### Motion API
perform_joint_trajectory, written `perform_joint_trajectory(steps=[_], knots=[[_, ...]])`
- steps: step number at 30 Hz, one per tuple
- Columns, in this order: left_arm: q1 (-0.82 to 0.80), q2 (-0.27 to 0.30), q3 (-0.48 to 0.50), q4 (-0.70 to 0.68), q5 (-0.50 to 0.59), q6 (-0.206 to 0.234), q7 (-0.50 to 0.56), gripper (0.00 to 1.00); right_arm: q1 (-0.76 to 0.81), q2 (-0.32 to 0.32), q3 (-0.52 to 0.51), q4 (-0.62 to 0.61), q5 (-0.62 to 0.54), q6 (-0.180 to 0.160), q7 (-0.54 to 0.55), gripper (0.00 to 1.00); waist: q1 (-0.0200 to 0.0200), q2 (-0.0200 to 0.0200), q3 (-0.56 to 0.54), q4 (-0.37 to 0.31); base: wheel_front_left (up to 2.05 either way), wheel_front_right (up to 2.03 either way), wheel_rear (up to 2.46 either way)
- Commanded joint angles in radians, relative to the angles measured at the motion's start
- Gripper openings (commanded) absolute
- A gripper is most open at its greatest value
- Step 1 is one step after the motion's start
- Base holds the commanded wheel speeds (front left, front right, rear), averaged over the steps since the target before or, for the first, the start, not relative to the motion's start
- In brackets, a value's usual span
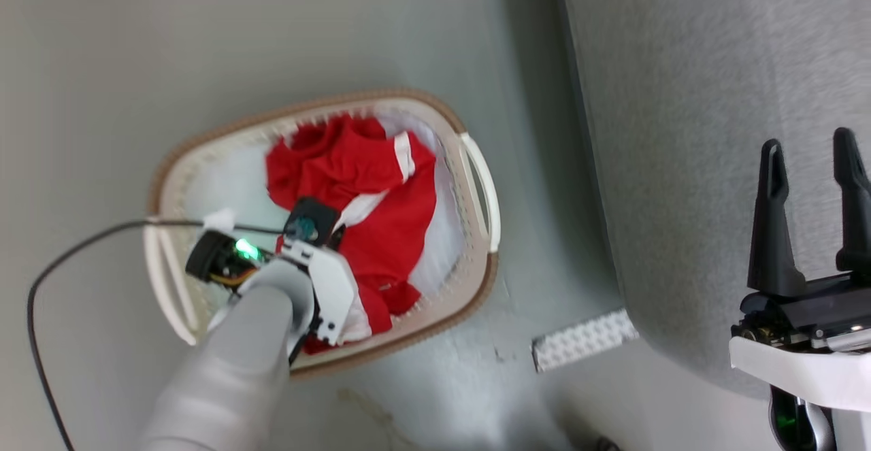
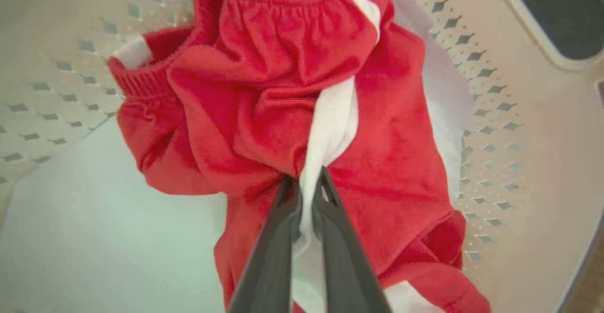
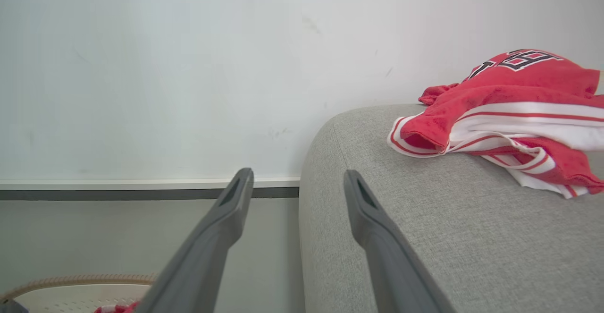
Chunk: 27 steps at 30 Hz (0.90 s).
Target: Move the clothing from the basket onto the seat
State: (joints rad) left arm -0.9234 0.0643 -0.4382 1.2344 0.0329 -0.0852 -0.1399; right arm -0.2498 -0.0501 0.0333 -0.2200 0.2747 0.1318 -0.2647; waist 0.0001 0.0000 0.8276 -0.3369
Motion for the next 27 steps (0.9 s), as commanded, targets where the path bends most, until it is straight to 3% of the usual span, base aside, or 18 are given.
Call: perform_joint_trajectory(steps=[1, 14, 27], knots=[[0.036, -0.001, 0.010, -0.004, -0.034, -0.007, -0.036, 0.00, 0.000, -0.001, -0.007, 0.024, -0.010, -0.002, 0.001, 1.00, -0.0001, 0.0000, -0.134, 0.054, 0.00, 0.00, 0.00], [0.212, -0.013, 0.071, -0.159, -0.197, -0.027, -0.121, 0.00, 0.099, -0.002, -0.024, 0.162, -0.049, -0.002, 0.001, 1.00, -0.0001, 0.0000, -0.499, 0.172, 0.00, 0.00, 0.00], [0.520, 0.008, 0.110, -0.608, -0.289, 0.042, -0.120, 0.00, 0.261, -0.001, 0.007, 0.315, -0.086, -0.002, 0.001, 1.00, -0.0001, 0.0000, -0.820, 0.235, 0.00, 0.00, 0.00]])
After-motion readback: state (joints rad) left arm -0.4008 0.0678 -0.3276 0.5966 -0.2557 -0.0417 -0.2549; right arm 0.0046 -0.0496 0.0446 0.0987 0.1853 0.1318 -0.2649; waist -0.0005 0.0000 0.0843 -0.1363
